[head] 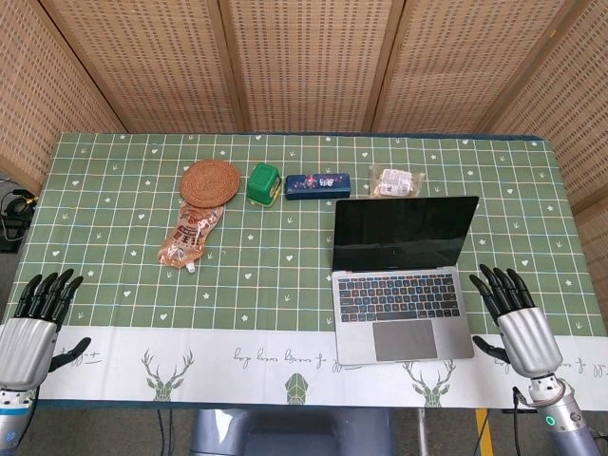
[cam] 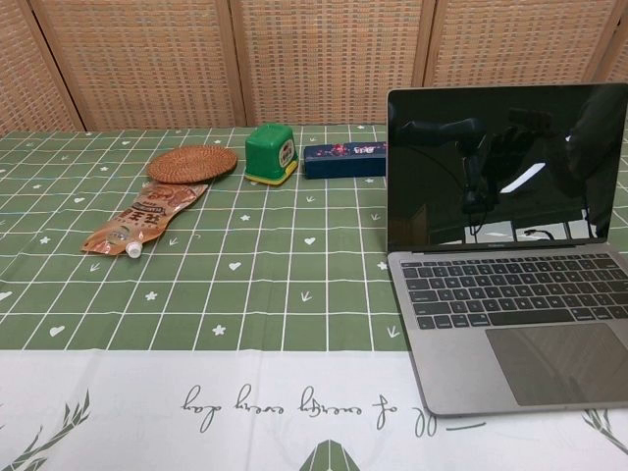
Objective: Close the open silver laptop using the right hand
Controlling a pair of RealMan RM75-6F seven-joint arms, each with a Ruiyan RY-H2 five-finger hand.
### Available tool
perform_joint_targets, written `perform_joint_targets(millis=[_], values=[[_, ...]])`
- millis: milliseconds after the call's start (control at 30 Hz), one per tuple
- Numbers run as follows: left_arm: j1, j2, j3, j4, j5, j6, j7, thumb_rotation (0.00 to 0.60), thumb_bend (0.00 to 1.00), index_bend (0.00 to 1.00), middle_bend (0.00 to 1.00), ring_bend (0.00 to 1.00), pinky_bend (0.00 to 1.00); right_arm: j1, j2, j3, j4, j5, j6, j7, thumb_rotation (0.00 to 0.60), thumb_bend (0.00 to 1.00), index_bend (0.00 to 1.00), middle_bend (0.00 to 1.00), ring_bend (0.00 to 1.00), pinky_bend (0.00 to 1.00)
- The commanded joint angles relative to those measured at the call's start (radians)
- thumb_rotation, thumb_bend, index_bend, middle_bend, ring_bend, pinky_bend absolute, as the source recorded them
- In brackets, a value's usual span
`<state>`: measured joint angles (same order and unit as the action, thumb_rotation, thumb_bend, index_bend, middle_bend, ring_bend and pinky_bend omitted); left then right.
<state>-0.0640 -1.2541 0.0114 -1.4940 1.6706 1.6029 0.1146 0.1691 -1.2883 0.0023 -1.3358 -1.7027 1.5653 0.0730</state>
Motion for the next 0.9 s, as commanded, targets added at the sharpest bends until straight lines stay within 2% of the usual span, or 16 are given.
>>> perform_joint_targets(millis=[33, 900], values=[[0.0, 0.0, 0.0, 0.0, 0.0, 0.0, 0.001, 0.6, 0.17, 0.0, 0.0, 0.0, 0.0, -0.001, 0.001, -0.001, -0.002, -0.001, 0.001, 0.0, 0.6, 0.11, 0.0, 0.0, 0.0, 0.0], [0.001, 0.003, -0.005, -0.004, -0.007, 0.003, 0.0, 0.6, 0.17, 0.0, 0.0, 0.0, 0.0, 0.011, 0.004, 0.003, -0.019, 0.001, -0.018, -0.001, 0.6, 0.11, 0.0, 0.0, 0.0, 0.0]])
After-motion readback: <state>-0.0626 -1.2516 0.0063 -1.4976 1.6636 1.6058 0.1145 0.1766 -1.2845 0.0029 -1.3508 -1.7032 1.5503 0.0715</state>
